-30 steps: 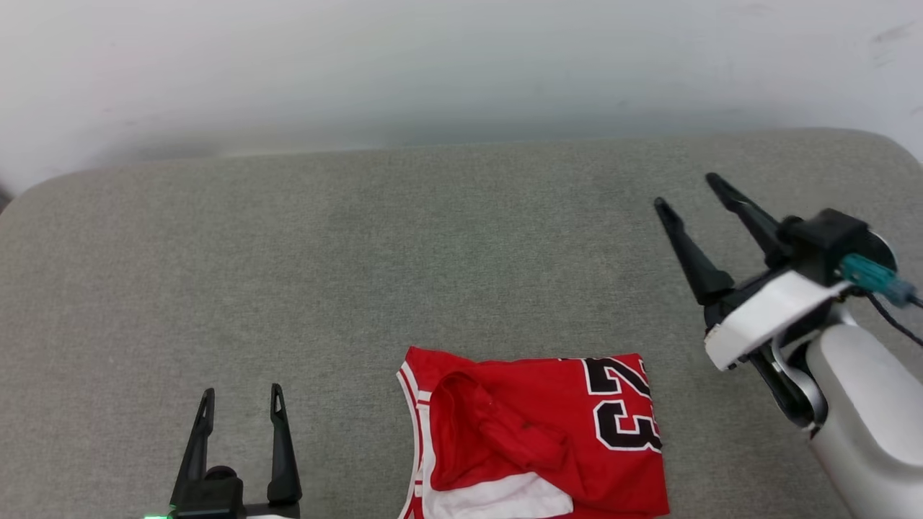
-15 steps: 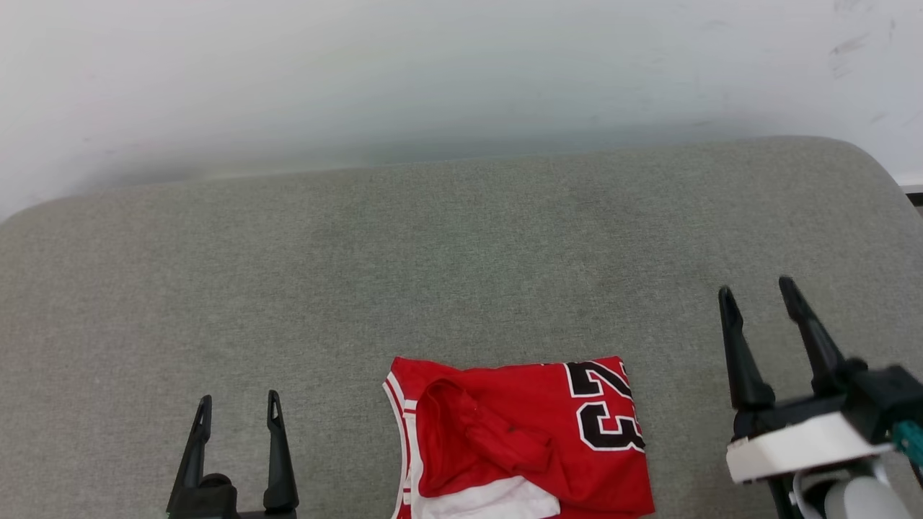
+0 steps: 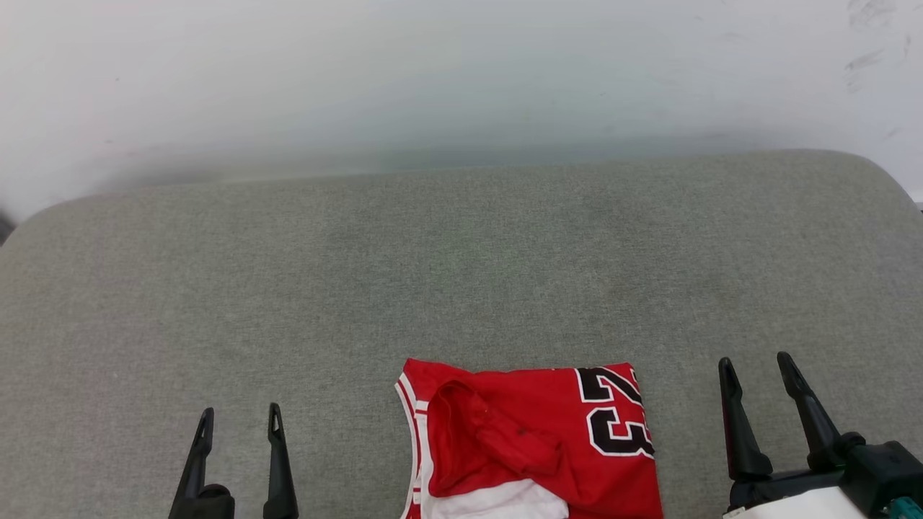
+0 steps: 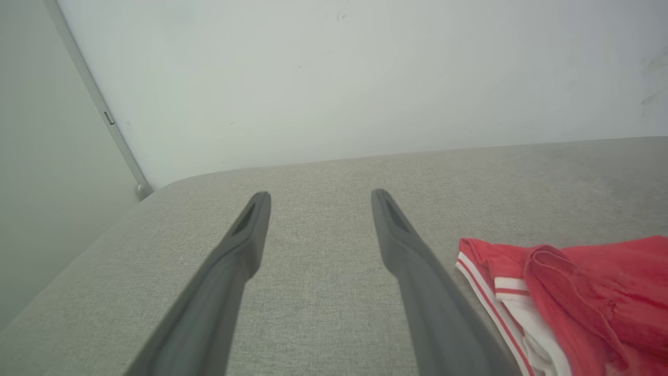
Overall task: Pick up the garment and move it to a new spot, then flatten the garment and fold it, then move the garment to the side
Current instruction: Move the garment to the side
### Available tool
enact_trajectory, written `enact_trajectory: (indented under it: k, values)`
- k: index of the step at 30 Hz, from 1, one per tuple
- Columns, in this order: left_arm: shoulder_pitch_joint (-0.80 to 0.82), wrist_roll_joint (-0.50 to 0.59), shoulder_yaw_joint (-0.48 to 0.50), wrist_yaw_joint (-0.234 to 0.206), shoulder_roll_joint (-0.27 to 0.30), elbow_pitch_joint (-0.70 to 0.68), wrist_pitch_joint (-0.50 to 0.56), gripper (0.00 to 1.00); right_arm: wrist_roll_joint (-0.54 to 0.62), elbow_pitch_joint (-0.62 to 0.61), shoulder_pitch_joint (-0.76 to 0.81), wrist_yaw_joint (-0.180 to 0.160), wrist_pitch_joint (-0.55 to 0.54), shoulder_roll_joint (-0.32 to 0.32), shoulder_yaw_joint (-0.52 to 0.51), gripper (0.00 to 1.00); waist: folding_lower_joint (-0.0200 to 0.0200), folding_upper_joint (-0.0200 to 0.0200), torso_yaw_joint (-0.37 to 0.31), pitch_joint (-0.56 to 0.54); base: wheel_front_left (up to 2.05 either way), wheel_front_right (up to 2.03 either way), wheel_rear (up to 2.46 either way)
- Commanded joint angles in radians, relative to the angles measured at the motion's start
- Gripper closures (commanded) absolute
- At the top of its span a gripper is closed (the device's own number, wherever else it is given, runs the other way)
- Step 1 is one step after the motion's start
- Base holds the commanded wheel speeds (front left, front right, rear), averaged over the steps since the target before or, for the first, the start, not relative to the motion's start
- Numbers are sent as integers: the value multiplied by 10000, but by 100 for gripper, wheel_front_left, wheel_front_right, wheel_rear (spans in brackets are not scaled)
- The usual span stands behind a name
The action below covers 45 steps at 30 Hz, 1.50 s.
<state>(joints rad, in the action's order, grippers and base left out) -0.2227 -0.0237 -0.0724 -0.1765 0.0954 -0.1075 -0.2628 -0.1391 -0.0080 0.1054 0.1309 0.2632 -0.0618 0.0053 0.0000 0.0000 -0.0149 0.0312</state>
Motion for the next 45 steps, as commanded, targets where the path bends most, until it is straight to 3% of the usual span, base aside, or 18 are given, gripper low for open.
enact_trajectory:
  k: [1, 10, 16, 20, 27, 33, 39, 45]
  values:
    - [-181, -43, 33, 41, -10, 5, -26, 0, 69, -68, 143, -4, 16, 60, -40, 0, 0, 0, 19, -24, 0, 0, 0]
    - [-77, -39, 183, 193, -64, 147, -26, 0, 59, -165, -403, -4, 16, 29, 6, 0, 0, 0, 104, -88, 0, 0, 0]
    - [54, 3, 260, 262, -113, 202, -26, 0, 34, -503, -2149, -4, -170, -1068, 358, 0, 0, 0, 118, -9, 0, 0, 0]
    - [78, 20, 270, 339, -145, 263, -26, 0, -497, -413, -3612, -4, -1522, -2194, 1088, 0, 0, 0, 128, 85, 0, 0, 0]
    - [323, 43, 262, 437, -199, 340, -26, 0, -3722, 483, -5168, -6, -6384, -4090, 2796, 0, 0, 0, 227, 344, 0, 0, 0]
    - [550, 45, 263, 531, -246, 383, -26, 0, -7157, 1310, -5061, -6, -9643, -4971, 3211, 0, 0, 0, 381, 650, 0, 0, 0]
    - [937, 99, 172, 659, -261, 461, -26, 0, -9008, 1805, -4336, -4, -10659, -5110, 3380, 0, 0, 0, 684, 1089, 0, 0, 0]
    - [1332, 164, 31, 779, -274, 482, -26, 0, -9687, 2151, -3979, -4, -10418, -4636, 3761, 0, 0, 0, 985, 1602, 0, 0, 0]
